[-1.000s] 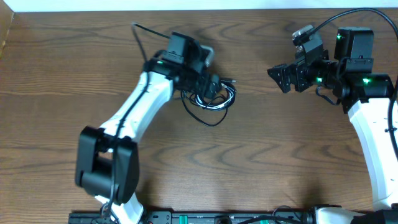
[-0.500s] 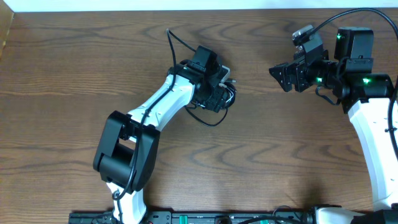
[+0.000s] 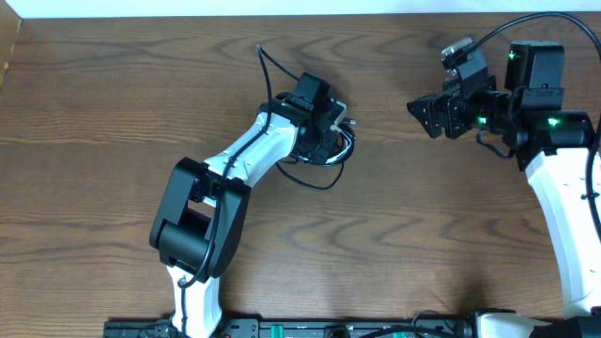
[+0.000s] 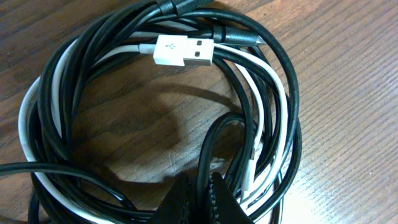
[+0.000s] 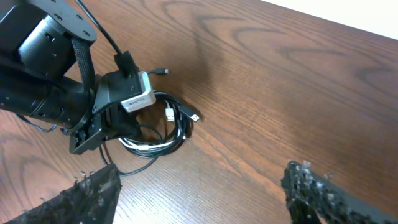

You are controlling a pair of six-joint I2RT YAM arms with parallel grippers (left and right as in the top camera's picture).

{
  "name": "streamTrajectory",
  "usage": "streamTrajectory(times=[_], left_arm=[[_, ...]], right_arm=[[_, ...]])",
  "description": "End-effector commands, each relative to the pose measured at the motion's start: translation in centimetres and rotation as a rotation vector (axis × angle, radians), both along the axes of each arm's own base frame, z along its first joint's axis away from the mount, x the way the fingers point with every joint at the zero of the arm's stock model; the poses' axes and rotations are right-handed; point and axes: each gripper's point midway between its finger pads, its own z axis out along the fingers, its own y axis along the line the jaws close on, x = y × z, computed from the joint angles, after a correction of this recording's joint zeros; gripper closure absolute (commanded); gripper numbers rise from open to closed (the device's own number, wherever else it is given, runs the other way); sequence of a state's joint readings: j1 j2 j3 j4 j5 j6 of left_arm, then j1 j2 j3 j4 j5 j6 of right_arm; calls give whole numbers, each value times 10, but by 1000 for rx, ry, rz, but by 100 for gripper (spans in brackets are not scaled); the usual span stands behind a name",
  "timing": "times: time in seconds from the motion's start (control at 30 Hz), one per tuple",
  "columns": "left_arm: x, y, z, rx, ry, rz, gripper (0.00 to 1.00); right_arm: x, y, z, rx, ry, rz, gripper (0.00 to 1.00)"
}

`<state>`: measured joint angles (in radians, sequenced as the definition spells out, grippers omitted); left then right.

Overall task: Untangle cables
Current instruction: 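Grasp a black cable strand in the bundle with the left gripper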

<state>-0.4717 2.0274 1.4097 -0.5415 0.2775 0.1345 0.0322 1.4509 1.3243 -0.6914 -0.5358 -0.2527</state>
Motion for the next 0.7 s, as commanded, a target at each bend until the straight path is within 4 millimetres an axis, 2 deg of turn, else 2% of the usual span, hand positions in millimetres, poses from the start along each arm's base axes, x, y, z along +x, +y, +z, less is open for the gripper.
streamTrajectory(times=[0.0,0.2,0.3,0.4,0.57,0.67], left_arm=[[14,-1,32,-37,-60,68,92],[22,2,102,-168,-127,253,92],[21,5,141,-250,-161,341,93],[18,6,170,-306,-197,374,93],[13,9,196,-359,-222,411,93],[14,3,211,-410,-254,390,92]], right_arm=[[2,5,6,25,-1,5,22],[13,7,-5,135,114,-115,32],[19,9,-16,203,200,-189,32],[24,17,-24,237,244,-212,32],[30,42,-29,295,282,-222,33],[31,59,-30,315,298,-208,33]])
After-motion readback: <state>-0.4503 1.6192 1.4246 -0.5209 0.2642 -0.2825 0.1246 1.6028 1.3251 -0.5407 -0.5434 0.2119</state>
